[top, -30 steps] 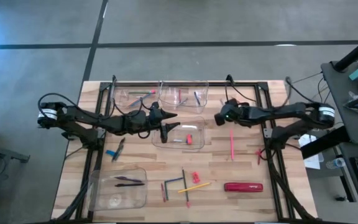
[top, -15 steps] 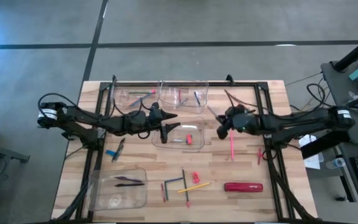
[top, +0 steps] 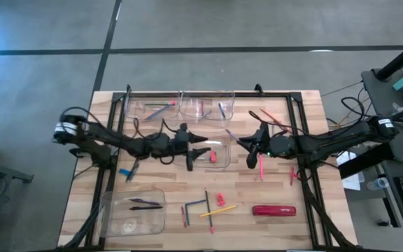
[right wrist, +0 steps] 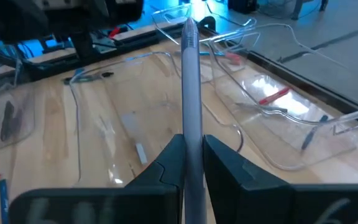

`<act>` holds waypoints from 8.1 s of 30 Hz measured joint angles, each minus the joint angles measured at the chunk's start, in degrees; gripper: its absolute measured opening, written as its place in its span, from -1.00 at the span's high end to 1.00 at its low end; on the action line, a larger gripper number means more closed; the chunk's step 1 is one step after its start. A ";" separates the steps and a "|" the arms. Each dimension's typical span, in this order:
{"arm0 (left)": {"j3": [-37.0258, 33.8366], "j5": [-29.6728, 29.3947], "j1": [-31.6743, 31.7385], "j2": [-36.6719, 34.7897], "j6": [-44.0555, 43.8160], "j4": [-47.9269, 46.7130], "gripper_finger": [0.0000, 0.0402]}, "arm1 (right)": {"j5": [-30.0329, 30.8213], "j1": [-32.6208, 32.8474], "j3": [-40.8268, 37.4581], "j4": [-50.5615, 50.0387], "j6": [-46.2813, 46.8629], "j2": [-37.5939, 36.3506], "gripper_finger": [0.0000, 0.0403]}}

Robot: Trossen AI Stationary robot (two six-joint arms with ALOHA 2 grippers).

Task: Sort crayons/erasers/pens/pencils in bins
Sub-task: Put the white pen into the bottom transparent bin, then put the blue eraser into the middle transparent bin

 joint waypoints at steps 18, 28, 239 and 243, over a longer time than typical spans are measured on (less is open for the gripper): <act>13.02 1.36 0.50 9.71 -3.45 -12.15 0.06 | -3.01 0.07 0.00 1.60 0.09 0.00 0.81; 12.90 1.83 0.50 9.68 -3.49 -12.37 -0.52 | -3.20 0.07 0.00 1.71 0.20 0.00 0.81; -0.62 20.95 -4.79 8.15 -6.36 -112.94 0.22 | -13.48 1.95 2.64 5.82 0.17 8.61 -0.84; 0.18 19.75 -4.78 7.00 -7.50 -113.78 0.22 | -13.48 1.95 2.64 5.84 0.17 8.61 -0.84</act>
